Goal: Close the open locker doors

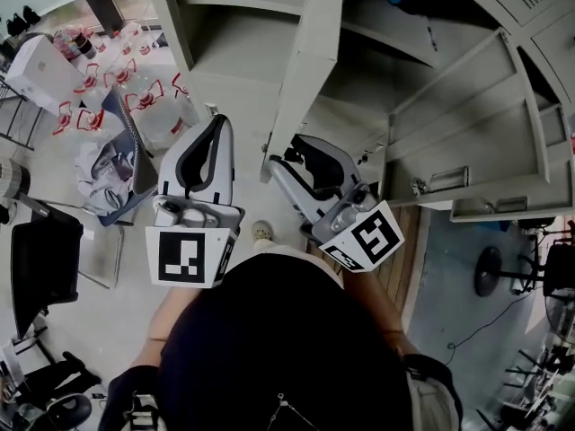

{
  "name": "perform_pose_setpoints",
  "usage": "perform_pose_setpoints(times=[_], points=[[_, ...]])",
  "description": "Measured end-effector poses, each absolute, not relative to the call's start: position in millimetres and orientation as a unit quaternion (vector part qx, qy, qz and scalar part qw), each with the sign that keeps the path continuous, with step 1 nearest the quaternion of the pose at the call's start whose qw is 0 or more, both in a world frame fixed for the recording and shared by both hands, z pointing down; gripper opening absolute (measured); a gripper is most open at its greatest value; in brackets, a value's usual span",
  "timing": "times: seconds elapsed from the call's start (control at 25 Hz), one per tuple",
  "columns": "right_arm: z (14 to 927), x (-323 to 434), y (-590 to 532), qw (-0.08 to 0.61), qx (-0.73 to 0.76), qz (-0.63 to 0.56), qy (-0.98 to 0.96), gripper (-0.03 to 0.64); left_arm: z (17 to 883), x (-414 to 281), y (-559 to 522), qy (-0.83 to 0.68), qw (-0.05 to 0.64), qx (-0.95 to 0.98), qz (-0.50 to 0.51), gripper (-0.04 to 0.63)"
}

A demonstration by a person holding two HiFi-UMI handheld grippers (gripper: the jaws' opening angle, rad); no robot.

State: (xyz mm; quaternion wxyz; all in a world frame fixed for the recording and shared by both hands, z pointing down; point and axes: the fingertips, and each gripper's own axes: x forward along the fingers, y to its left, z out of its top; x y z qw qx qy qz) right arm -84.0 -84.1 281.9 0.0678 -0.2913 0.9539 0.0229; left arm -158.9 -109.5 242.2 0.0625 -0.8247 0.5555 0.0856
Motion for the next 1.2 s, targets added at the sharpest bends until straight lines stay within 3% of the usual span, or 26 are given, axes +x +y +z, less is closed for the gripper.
perform_pose_setpoints(times=[1.2], points=[[285.6,-176.2,-121.1,0.054,-0.170,-0.027,0.984,0.115,260.2,-249.5,-94.3,0.693,0.050,-0.717,0.051,0.003]])
